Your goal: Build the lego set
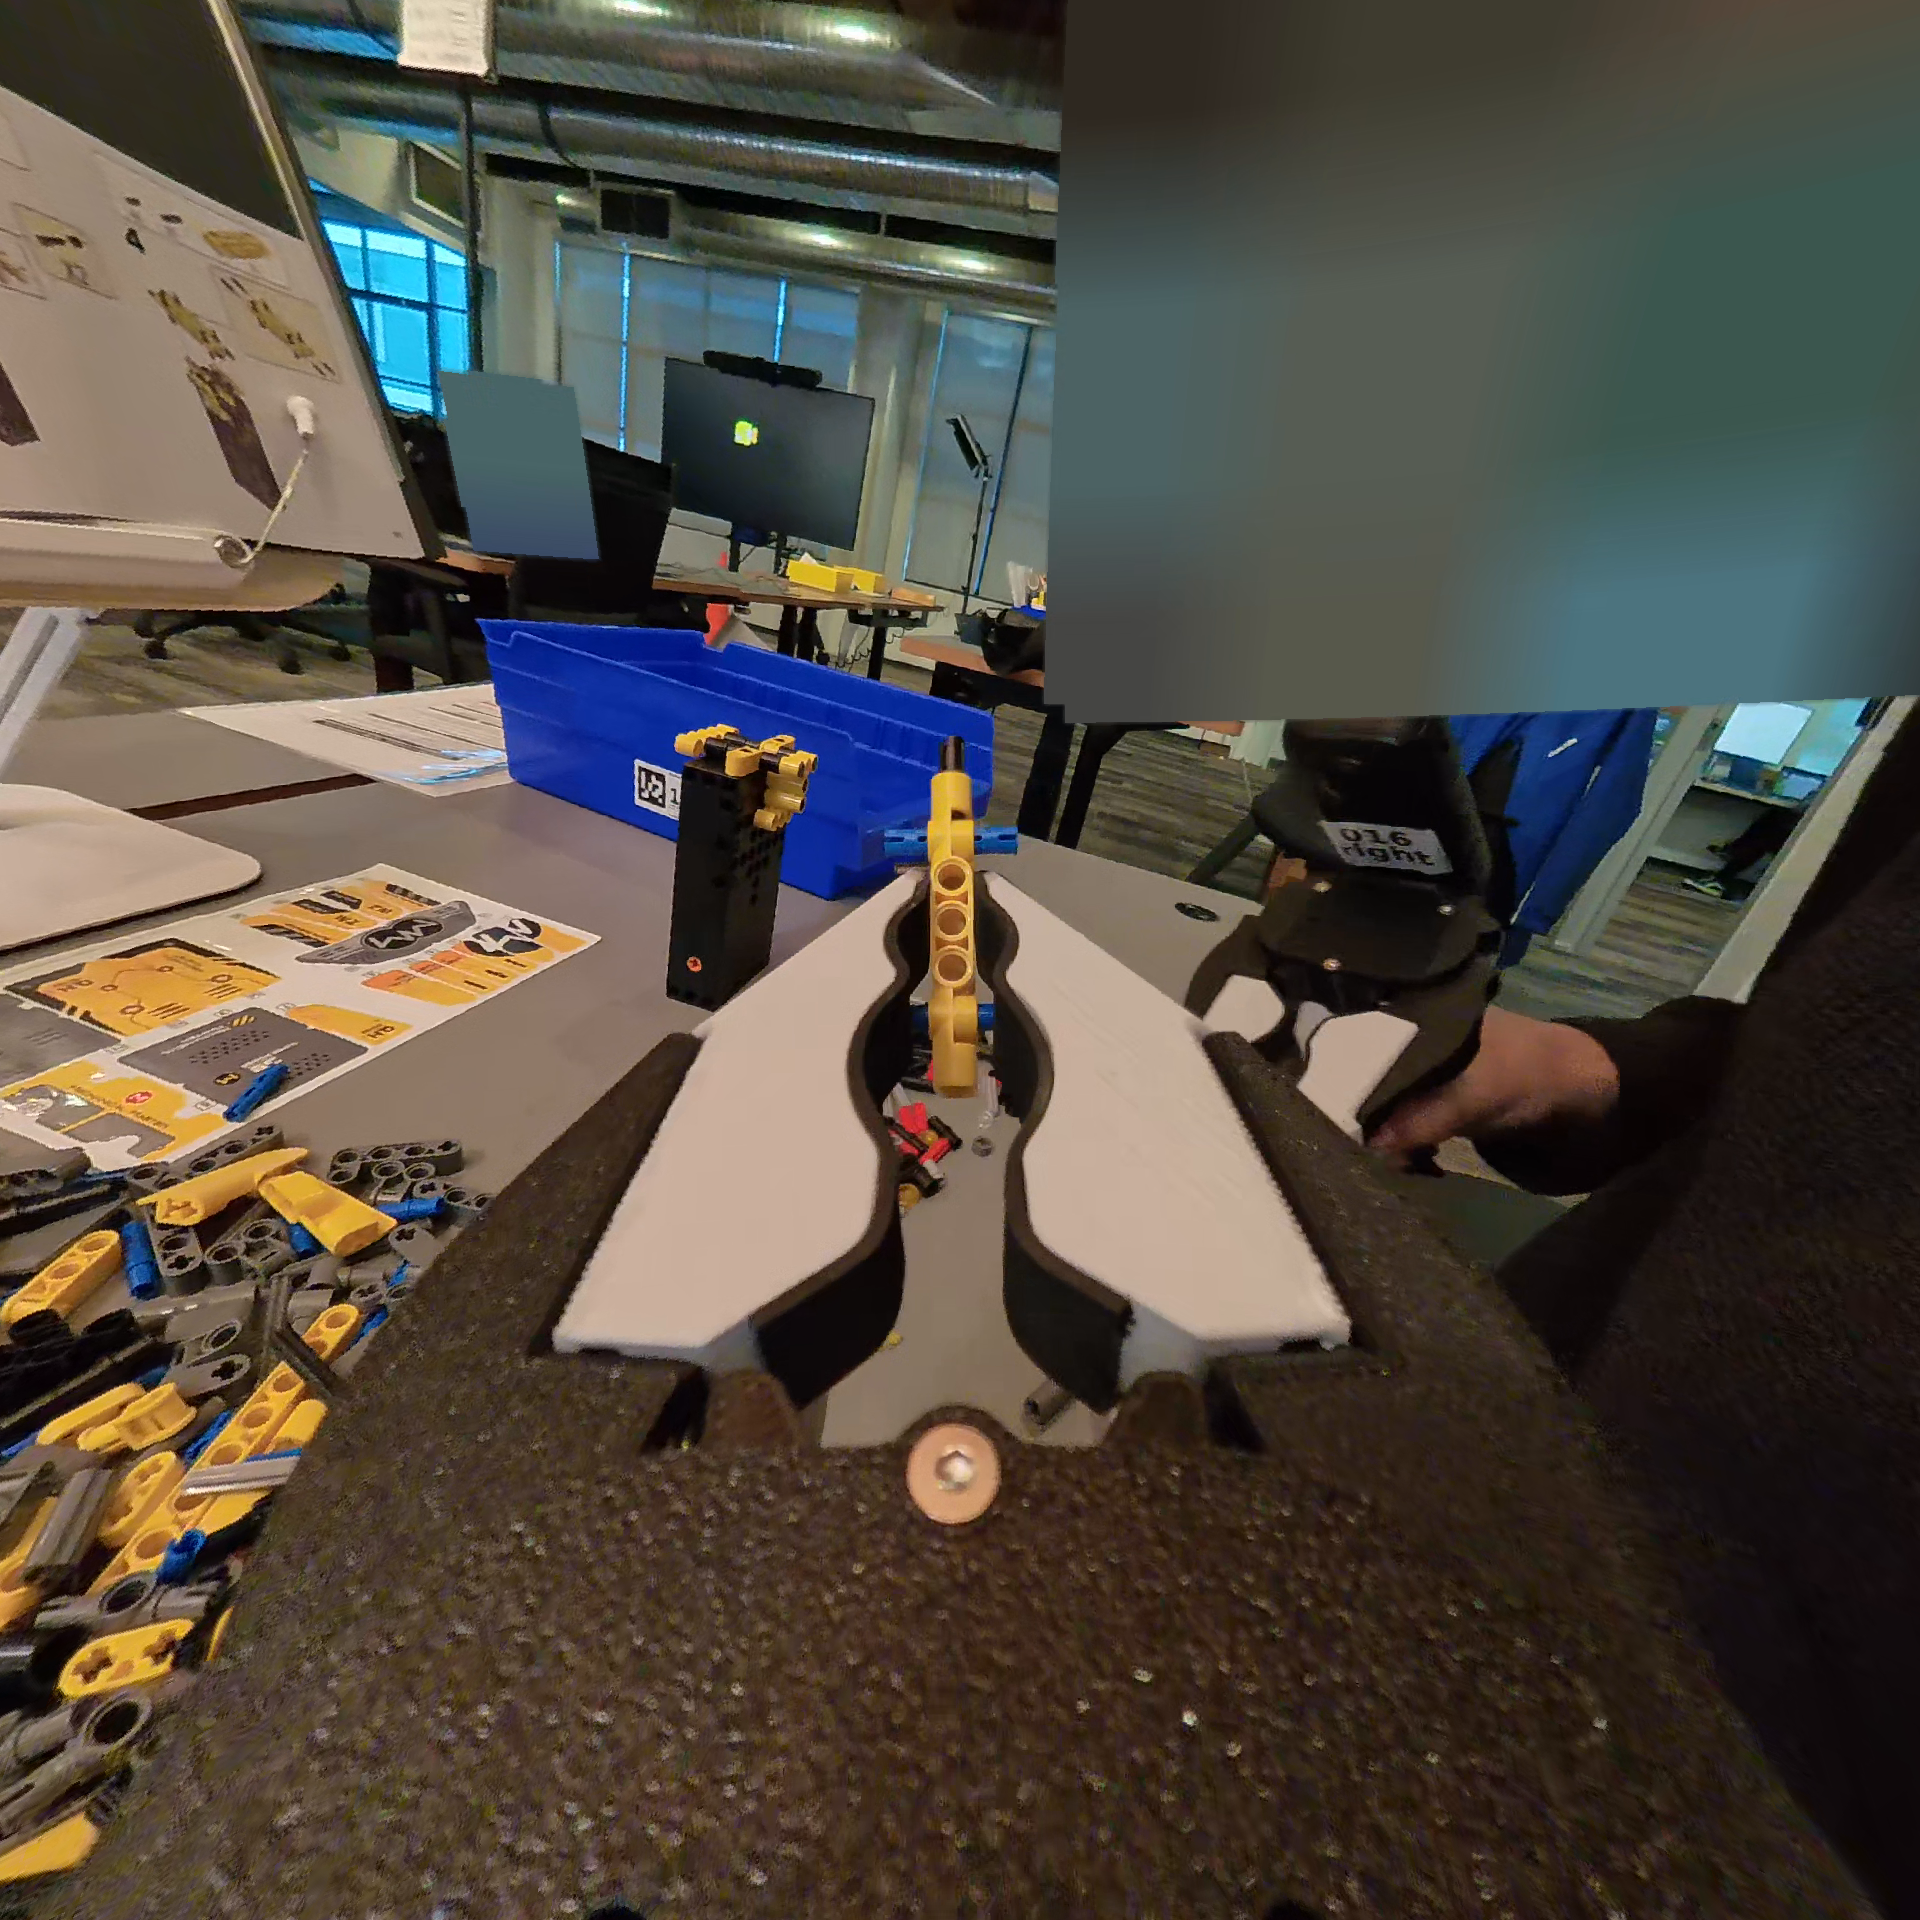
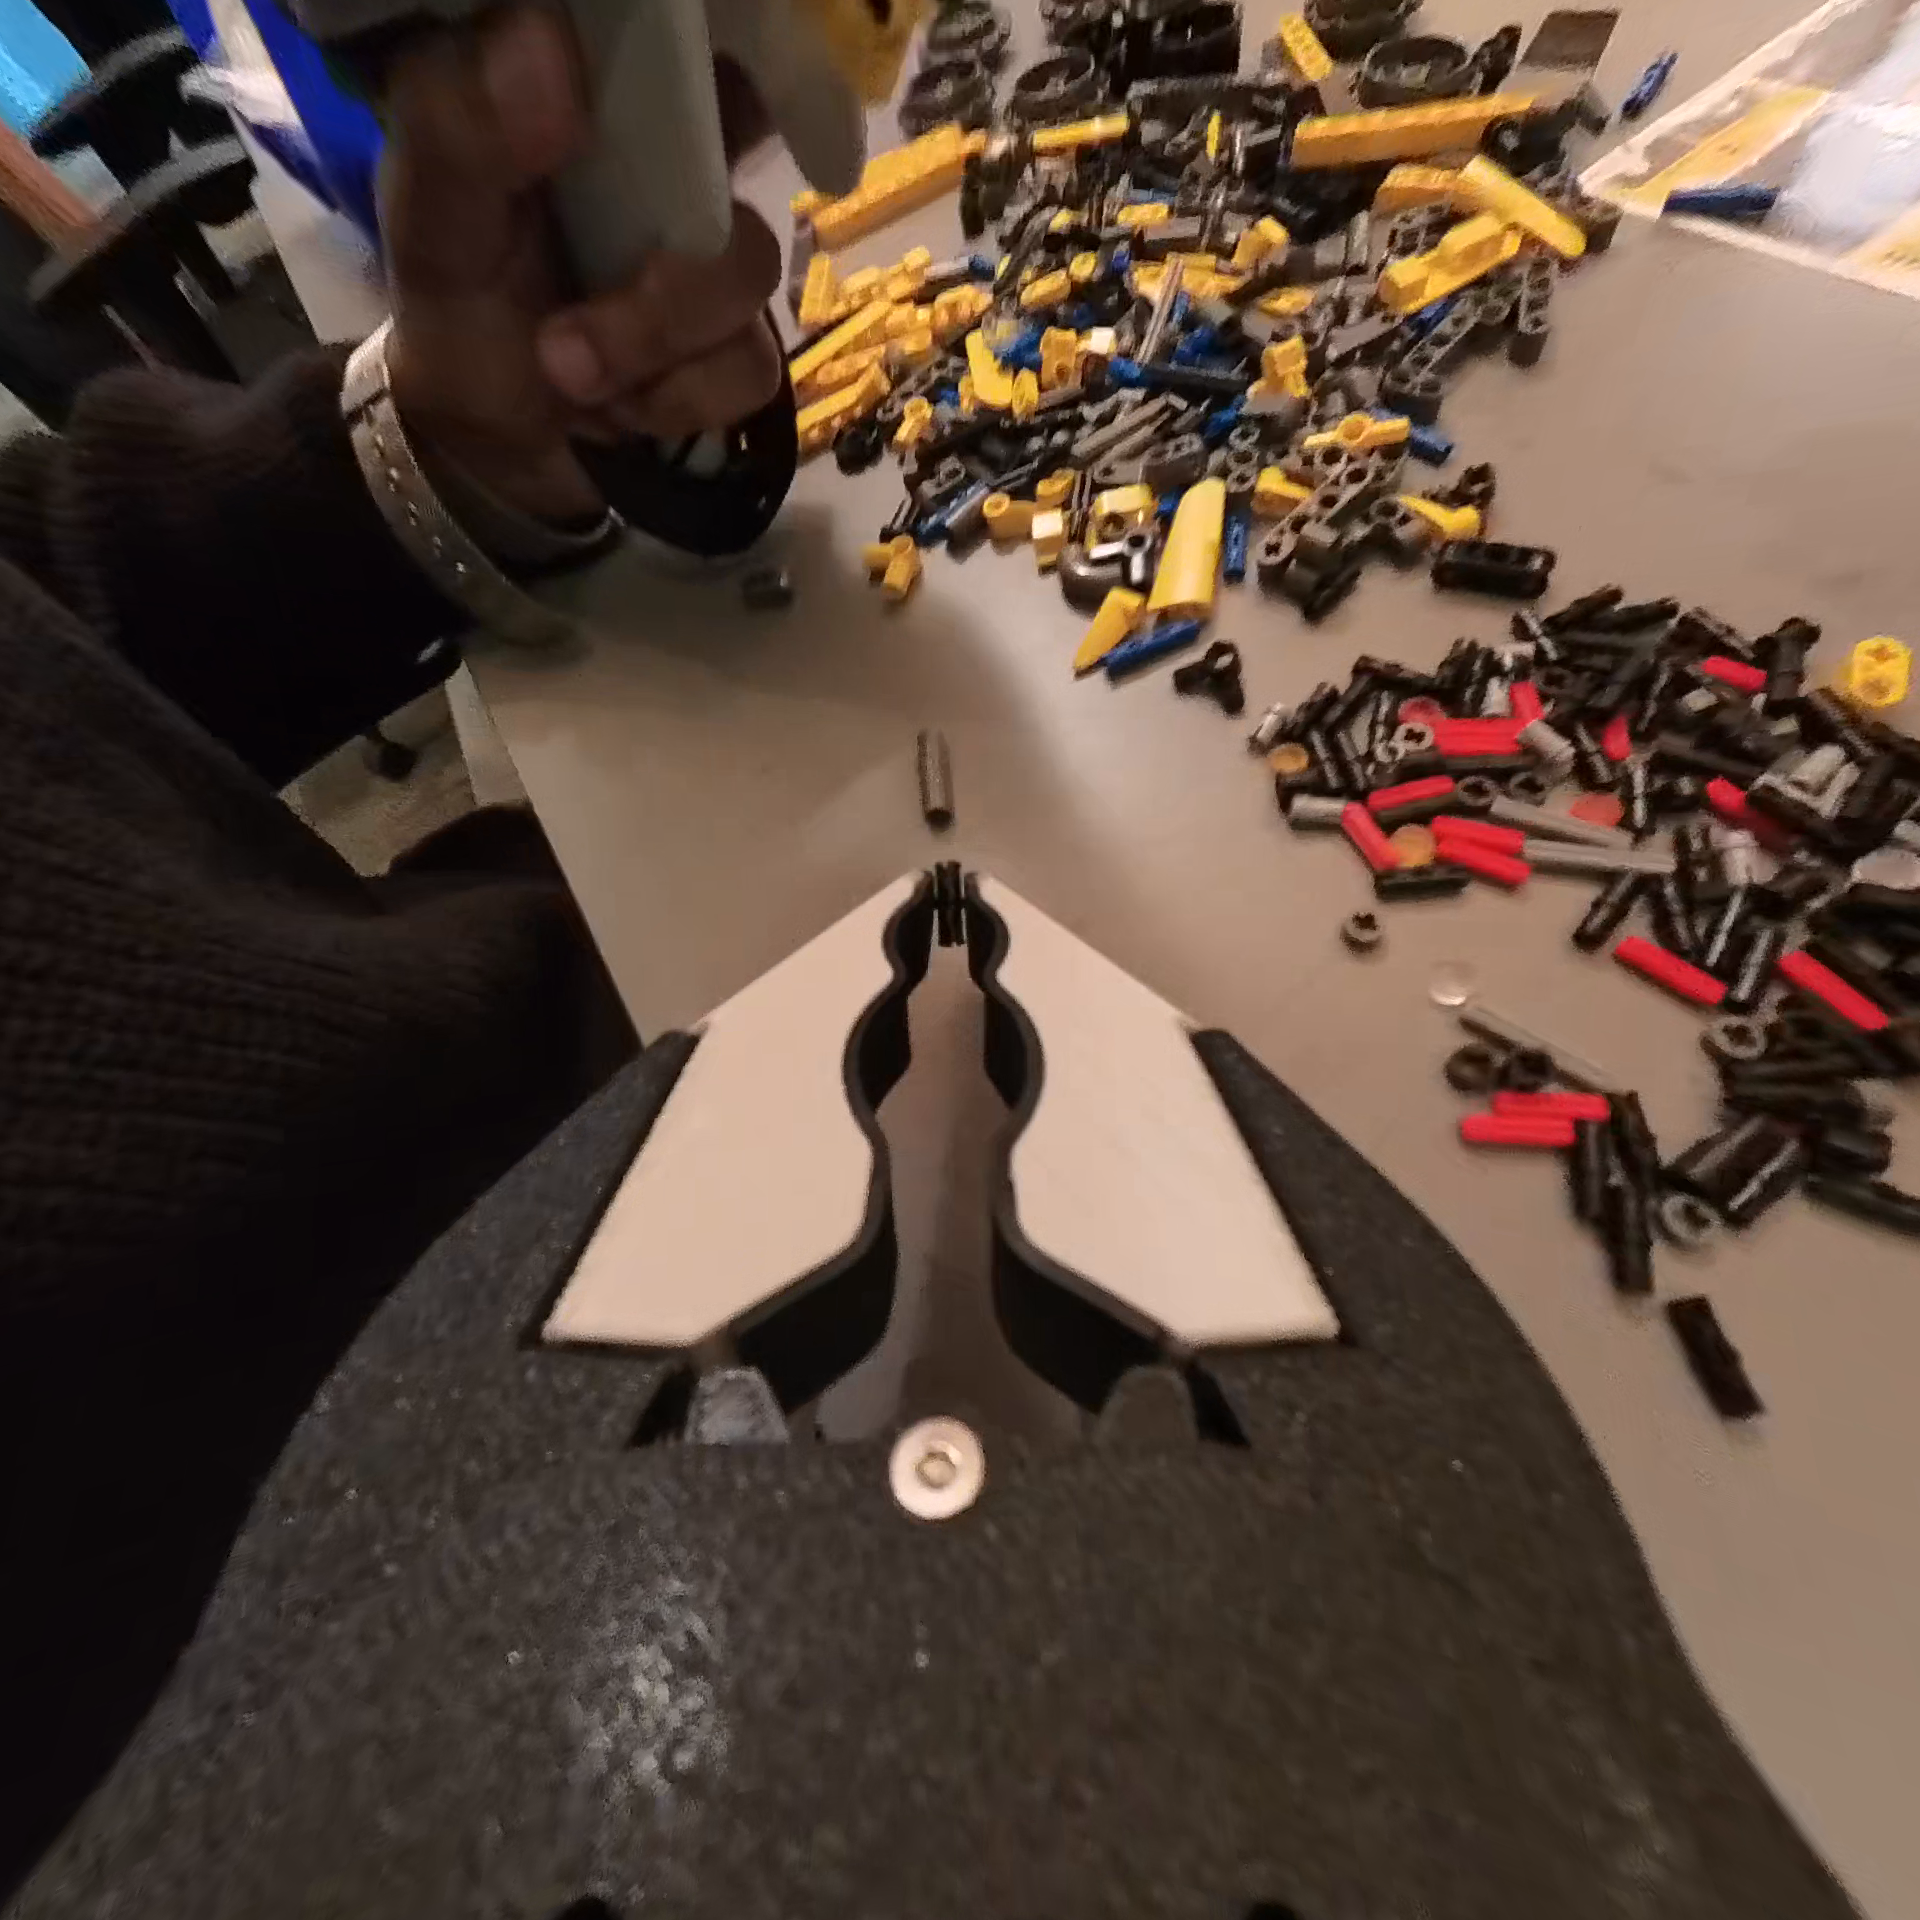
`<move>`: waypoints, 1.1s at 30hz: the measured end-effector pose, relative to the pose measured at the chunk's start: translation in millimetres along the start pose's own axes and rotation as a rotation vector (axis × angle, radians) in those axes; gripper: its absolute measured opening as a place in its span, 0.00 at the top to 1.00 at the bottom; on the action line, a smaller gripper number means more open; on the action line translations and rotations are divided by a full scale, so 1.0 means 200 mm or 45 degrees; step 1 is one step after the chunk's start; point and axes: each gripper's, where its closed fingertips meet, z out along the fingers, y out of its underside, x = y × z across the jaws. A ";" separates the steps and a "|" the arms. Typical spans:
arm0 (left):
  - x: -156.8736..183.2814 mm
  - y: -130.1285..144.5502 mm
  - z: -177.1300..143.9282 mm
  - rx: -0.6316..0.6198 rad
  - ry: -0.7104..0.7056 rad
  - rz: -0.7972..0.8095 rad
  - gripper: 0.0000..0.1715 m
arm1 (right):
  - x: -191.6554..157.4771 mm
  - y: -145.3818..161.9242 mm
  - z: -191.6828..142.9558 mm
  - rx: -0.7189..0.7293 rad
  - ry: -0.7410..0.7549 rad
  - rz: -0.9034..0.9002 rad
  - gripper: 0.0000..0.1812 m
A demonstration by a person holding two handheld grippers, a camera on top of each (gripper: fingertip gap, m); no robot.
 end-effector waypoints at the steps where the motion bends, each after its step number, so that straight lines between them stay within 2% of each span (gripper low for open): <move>1: 0.00 0.00 0.00 -0.001 -0.004 0.005 0.96 | -0.01 0.03 -0.01 -0.021 0.003 0.014 0.97; 5: 0.02 0.01 -0.01 -0.013 0.017 0.011 0.96 | 0.03 0.14 -0.03 -0.082 0.202 -0.080 0.97; 8: 0.04 0.02 -0.01 -0.023 0.024 0.020 0.96 | 0.04 0.13 -0.04 -0.037 0.316 -0.151 0.97; 12: 0.05 0.01 -0.01 -0.018 0.040 0.017 0.96 | 0.02 0.12 -0.06 0.064 0.299 -0.045 0.88; 15: 0.07 0.02 -0.02 -0.028 0.048 0.022 0.96 | 0.01 0.12 -0.09 0.135 0.302 -0.048 0.88; 21: 0.06 0.03 -0.03 -0.029 0.015 0.037 0.96 | 0.08 0.13 -0.11 0.002 0.374 -0.129 0.86; 25: 0.07 0.02 -0.06 -0.001 0.020 -0.006 0.96 | 0.10 0.06 -0.10 -0.084 0.267 -0.311 0.86; 28: 0.08 0.01 -0.06 0.022 0.033 -0.025 0.96 | 0.09 0.02 -0.09 -0.125 0.048 -0.683 0.86; 30: 0.07 0.01 -0.06 0.026 0.031 -0.033 0.96 | 0.12 0.01 -0.06 -0.157 -0.093 -0.846 0.86; 33: 0.06 0.01 -0.07 0.032 0.013 -0.029 0.96 | 0.14 0.00 -0.01 -0.237 -0.318 -0.818 0.86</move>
